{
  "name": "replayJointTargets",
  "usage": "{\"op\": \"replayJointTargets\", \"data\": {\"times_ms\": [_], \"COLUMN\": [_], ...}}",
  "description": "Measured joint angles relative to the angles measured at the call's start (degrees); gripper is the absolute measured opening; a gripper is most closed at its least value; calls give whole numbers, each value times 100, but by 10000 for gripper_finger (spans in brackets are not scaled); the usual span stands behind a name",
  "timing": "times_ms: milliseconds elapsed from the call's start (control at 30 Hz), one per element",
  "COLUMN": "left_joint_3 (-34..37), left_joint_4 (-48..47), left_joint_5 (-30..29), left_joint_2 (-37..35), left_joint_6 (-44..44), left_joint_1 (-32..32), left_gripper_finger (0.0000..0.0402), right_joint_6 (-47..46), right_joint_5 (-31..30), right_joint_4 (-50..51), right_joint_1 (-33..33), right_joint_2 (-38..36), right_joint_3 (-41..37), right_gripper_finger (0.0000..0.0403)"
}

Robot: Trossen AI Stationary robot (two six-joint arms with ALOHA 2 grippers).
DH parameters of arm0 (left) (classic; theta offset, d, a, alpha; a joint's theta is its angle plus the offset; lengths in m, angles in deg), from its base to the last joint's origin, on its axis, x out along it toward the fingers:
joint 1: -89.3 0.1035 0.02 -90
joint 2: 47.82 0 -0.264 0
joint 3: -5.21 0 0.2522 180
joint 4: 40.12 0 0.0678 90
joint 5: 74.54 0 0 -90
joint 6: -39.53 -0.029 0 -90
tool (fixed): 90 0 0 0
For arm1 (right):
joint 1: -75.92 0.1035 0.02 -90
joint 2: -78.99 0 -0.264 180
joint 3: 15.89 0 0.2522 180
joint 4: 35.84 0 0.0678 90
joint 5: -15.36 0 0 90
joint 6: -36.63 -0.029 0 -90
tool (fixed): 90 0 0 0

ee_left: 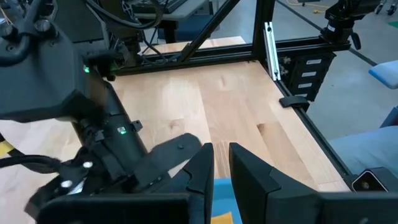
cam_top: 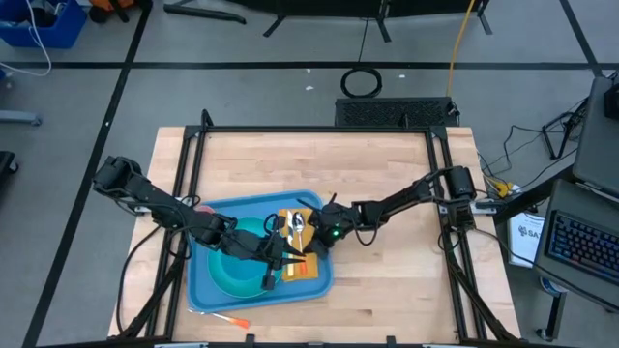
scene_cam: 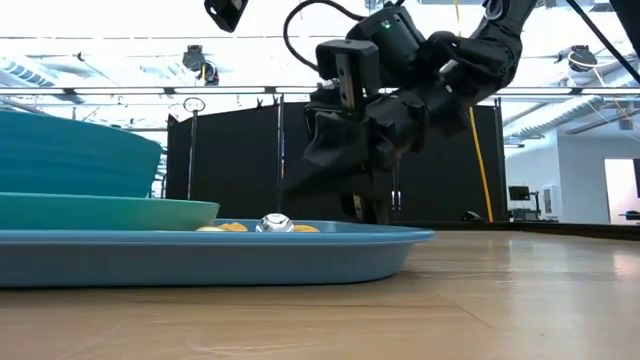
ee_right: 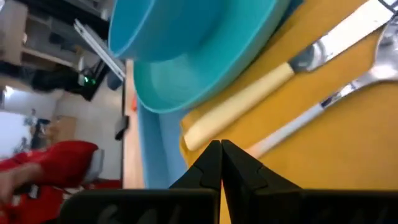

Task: Set up tray
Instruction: Adjust the blue serving tray

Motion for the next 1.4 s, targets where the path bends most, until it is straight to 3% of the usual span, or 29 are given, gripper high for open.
{"op": "replayJointTargets", "data": {"times_ms": [233, 500, 567, 1133, 1400], "left_joint_3": [-1, -5, -2, -2, -2], "left_joint_4": [-85, -315, -317, -348, -352], "left_joint_5": [-2, -288, -400, -441, -439], "left_joint_2": [-128, -202, -192, -197, -197], "left_joint_6": [38, 174, 162, 203, 203], "left_joint_1": [-91, -199, -224, -251, -251], "left_gripper_finger": [53, 53, 53, 53, 53], "right_joint_6": [265, 711, 723, 373, 758], "right_joint_5": [-529, -1867, -1956, -2569, -2813], "right_joint_4": [349, 2543, 2794, 3630, 2780], "right_joint_1": [20, 190, 248, 472, 513], "right_joint_2": [-4, -686, -811, -767, -876], "right_joint_3": [-4, -4, -4, 12, -34], "right_gripper_finger": [0, 0, 0, 0, 0]}}
